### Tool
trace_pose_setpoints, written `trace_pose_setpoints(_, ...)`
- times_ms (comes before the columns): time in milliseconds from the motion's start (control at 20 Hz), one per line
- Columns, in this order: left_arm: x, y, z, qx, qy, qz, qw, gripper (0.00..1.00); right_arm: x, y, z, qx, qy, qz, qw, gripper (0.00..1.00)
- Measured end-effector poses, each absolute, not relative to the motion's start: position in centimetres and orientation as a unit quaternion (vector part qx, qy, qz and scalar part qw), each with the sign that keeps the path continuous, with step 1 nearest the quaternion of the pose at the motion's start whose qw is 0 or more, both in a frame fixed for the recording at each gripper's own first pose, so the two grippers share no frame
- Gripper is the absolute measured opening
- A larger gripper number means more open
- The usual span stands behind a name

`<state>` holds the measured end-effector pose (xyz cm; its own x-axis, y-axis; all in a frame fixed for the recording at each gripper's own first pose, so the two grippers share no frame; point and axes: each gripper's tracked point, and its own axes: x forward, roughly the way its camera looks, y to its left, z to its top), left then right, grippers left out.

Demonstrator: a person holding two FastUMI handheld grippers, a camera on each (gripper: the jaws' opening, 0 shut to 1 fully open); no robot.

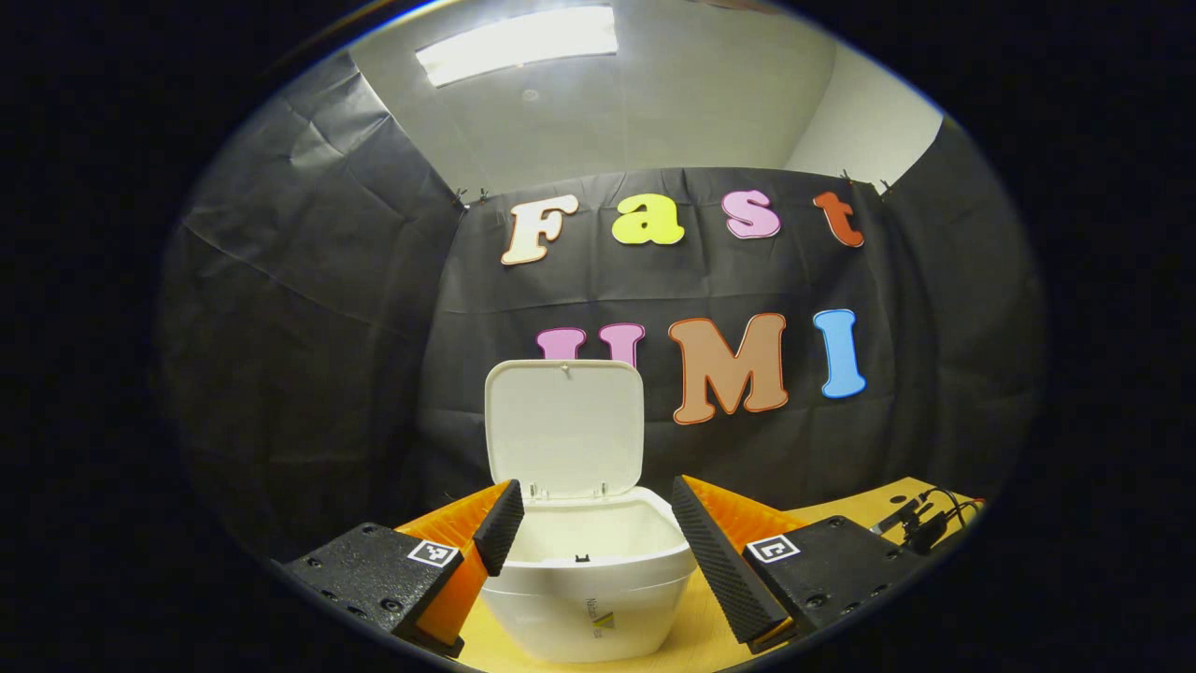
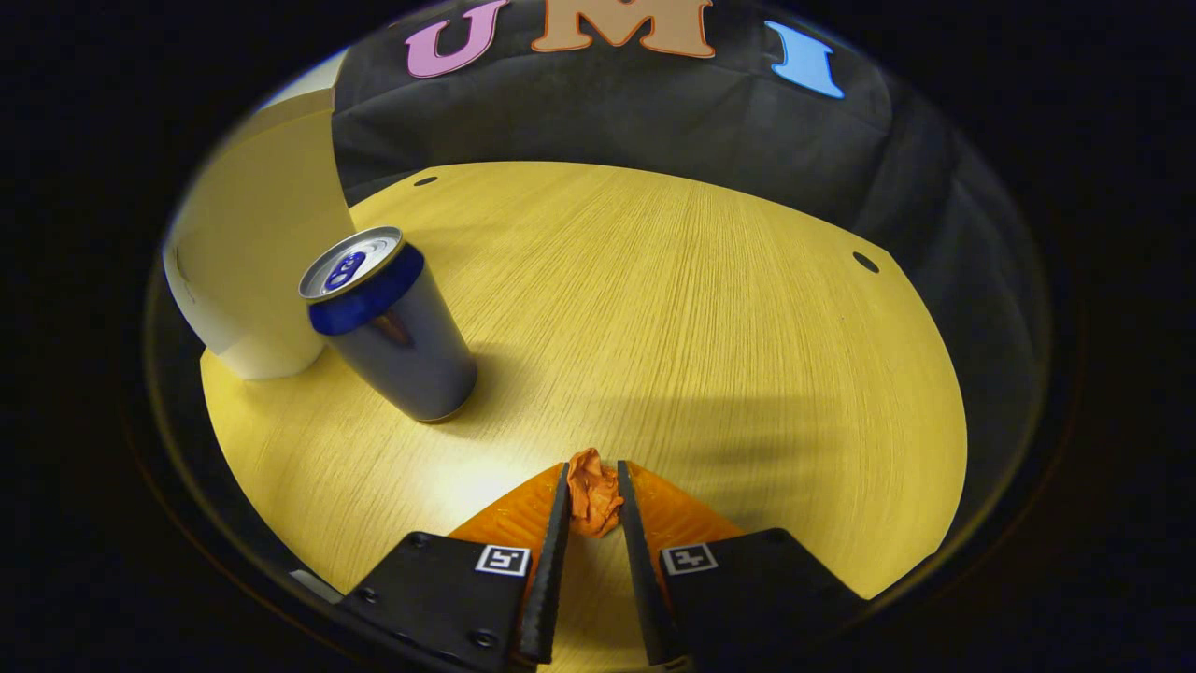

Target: Press the lid of the desktop garbage bin to open it, pick up the crumpled paper on the desktop and throw it into the bin, then pick up the pop can on the desktop and drop it into the bin, and finally close the garbage bin lid.

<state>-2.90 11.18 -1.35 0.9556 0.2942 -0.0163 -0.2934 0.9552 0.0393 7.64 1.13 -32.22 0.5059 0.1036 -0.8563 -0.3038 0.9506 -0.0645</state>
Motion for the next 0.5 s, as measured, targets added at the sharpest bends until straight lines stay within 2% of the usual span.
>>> trace_pose_setpoints(50, -2.9, 11.2, -1.4, 0.018, 0.012, 0.148, 0.989, 0.95, 7.5, 1.0, -32.1, -0.102, 0.486, 0.120, 0.860, 0.33)
trace_pose_setpoints(200, -2.8, 11.1, -1.3, 0.018, 0.012, 0.144, 0.989, 0.95, 8.1, 0.9, -30.0, -0.096, 0.472, 0.123, 0.868, 0.33)
trace_pose_setpoints(250, -2.8, 11.0, -1.4, 0.017, 0.014, 0.142, 0.990, 0.99, 8.2, 0.8, -28.7, -0.093, 0.463, 0.128, 0.872, 0.34)
trace_pose_setpoints(300, -2.9, 10.9, -1.5, 0.016, 0.015, 0.141, 0.990, 0.96, 8.6, 1.0, -27.0, -0.087, 0.451, 0.136, 0.878, 0.33)
trace_pose_setpoints(500, -3.2, 11.1, -1.5, 0.014, 0.018, 0.140, 0.990, 0.96, 10.5, 2.3, -17.5, -0.078, 0.392, 0.178, 0.899, 0.33)
